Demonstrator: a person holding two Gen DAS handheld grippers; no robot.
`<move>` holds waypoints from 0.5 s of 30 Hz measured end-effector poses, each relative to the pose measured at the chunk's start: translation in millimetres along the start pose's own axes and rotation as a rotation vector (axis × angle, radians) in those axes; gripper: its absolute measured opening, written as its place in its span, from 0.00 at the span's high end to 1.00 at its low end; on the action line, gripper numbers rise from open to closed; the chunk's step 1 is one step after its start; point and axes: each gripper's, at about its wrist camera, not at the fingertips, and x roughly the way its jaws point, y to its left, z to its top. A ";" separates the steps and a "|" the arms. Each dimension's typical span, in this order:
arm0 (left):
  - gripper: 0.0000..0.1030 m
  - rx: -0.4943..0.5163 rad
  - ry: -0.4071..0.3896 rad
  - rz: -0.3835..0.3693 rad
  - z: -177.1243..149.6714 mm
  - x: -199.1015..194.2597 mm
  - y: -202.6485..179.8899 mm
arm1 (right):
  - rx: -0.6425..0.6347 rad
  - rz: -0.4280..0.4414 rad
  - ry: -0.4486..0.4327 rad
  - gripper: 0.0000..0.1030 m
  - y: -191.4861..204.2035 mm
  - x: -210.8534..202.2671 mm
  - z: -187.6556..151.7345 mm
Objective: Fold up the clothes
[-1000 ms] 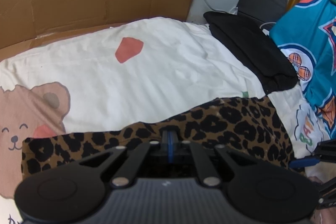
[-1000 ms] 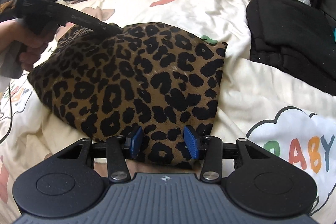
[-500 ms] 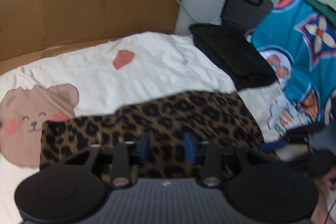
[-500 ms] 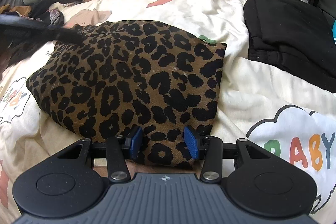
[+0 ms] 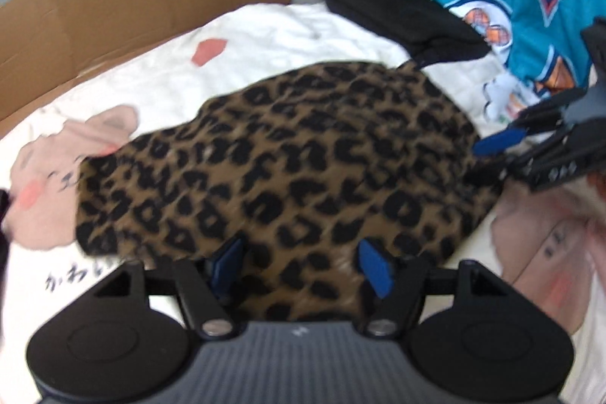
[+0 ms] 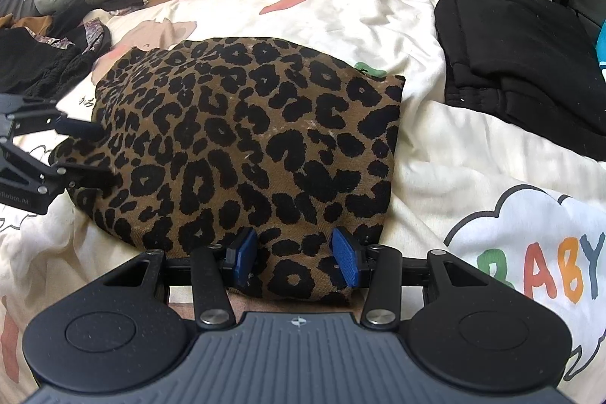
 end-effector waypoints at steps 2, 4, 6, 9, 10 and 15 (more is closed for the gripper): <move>0.30 -0.015 0.012 0.015 -7.6 -2.3 7.8 | 0.002 0.000 0.000 0.50 -0.1 -0.1 0.2; 0.30 -0.030 0.025 0.031 -15.4 -6.0 15.1 | 0.003 0.000 -0.001 0.50 0.1 -0.3 0.4; 0.30 -0.044 0.039 0.046 -23.3 -9.8 22.3 | 0.006 -0.002 -0.003 0.50 0.4 -0.5 0.3; 0.30 -0.065 0.061 0.063 -34.7 -15.8 31.8 | 0.013 -0.007 -0.004 0.50 1.2 -0.8 0.6; 0.30 -0.068 0.064 0.064 -36.3 -17.5 34.1 | 0.018 -0.010 -0.004 0.50 1.7 -1.0 1.1; 0.33 -0.054 0.083 0.116 -37.0 -28.9 41.3 | 0.141 -0.012 -0.005 0.50 -1.6 -9.8 7.6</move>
